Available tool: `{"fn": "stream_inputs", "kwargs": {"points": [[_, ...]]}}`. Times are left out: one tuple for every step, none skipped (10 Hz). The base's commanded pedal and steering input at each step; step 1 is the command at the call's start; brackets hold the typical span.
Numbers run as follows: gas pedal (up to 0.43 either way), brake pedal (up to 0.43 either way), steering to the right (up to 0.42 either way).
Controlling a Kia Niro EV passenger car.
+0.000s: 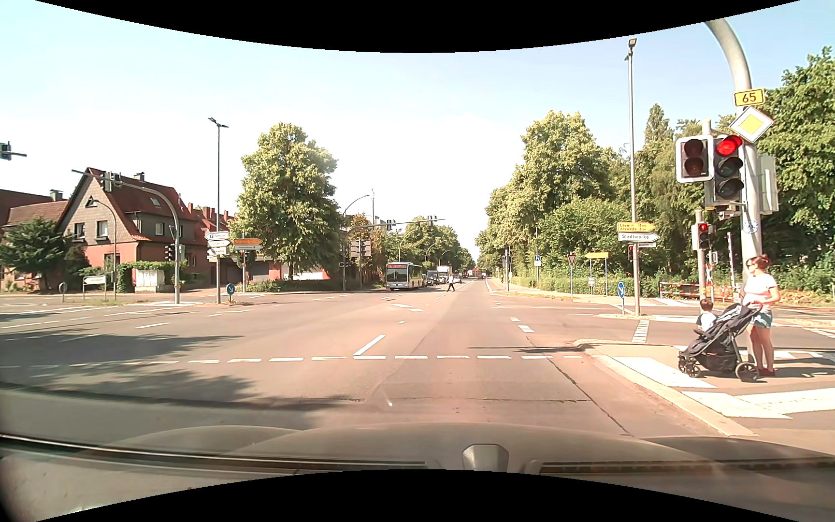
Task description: Follow the waypoints while adhering to traffic rules and regulations
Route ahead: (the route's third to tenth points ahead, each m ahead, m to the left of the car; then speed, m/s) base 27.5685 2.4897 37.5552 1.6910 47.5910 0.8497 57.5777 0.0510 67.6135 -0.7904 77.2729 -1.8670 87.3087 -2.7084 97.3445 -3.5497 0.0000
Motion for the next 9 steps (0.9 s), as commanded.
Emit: {"fn": "stream_inputs", "kwargs": {"points": [[0.000,0.274,0.016],[0.000,0.274,0.016],[0.000,0.274,0.016],[0.000,0.274,0.016],[0.000,0.274,0.016],[0.000,0.274,0.016],[0.000,0.274,0.016],[0.000,0.280,0.016],[0.000,0.274,0.016]]}}
